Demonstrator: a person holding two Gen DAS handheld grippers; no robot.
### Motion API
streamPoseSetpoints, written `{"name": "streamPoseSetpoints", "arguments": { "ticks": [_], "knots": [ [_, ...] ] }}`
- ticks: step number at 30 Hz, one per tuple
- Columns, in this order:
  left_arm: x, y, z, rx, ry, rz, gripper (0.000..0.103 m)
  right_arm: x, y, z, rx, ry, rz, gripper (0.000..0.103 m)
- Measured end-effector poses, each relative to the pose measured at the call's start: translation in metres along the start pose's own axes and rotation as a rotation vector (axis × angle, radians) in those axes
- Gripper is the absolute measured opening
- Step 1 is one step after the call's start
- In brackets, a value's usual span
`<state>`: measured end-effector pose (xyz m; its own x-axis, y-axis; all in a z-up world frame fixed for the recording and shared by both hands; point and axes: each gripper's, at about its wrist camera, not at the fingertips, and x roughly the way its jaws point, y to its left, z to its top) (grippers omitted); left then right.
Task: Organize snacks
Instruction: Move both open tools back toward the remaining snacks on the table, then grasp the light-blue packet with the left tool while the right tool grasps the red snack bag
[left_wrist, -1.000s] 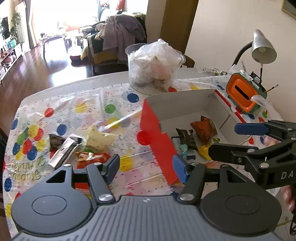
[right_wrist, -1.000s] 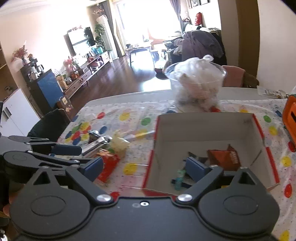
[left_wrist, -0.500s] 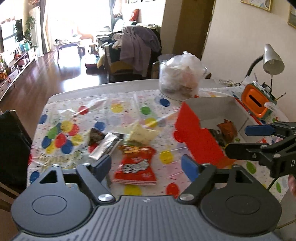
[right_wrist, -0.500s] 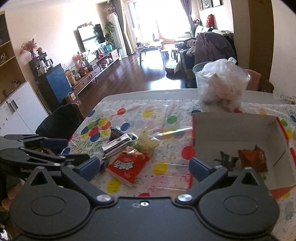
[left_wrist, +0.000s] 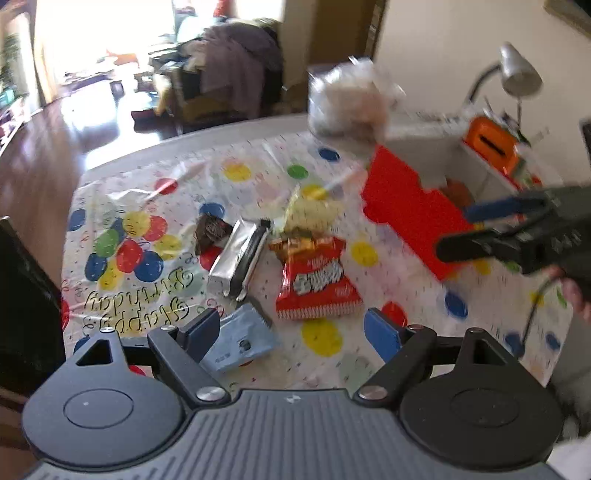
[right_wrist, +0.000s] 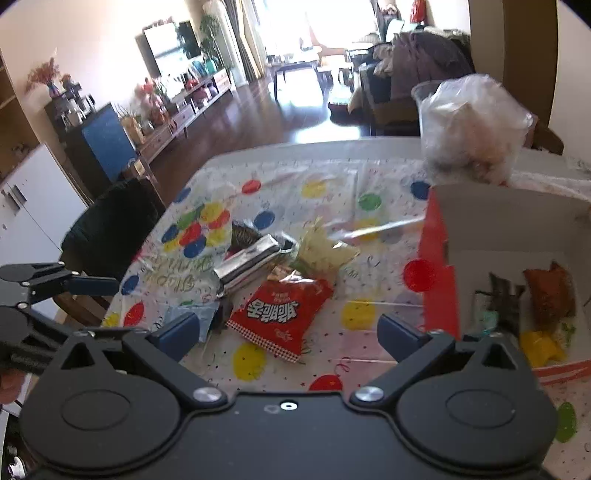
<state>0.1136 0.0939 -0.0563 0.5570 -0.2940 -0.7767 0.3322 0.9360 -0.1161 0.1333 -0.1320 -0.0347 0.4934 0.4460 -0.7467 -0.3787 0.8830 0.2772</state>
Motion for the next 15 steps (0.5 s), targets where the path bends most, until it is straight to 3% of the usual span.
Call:
{"name": "streamPoseSetpoints", "arguments": {
  "ticks": [8,15],
  "knots": [
    [0.044,0.014,0.001,0.172,0.125,-0.033,0.086,0.062,0.012,0.007,0.052,0.094,-0.025,0.103],
    [0.089,0.035,0.004,0.200,0.236,-0.053,0.085,0.124,0.011,0.016,0.148,0.190,-0.072,0.103]
  ]
}}
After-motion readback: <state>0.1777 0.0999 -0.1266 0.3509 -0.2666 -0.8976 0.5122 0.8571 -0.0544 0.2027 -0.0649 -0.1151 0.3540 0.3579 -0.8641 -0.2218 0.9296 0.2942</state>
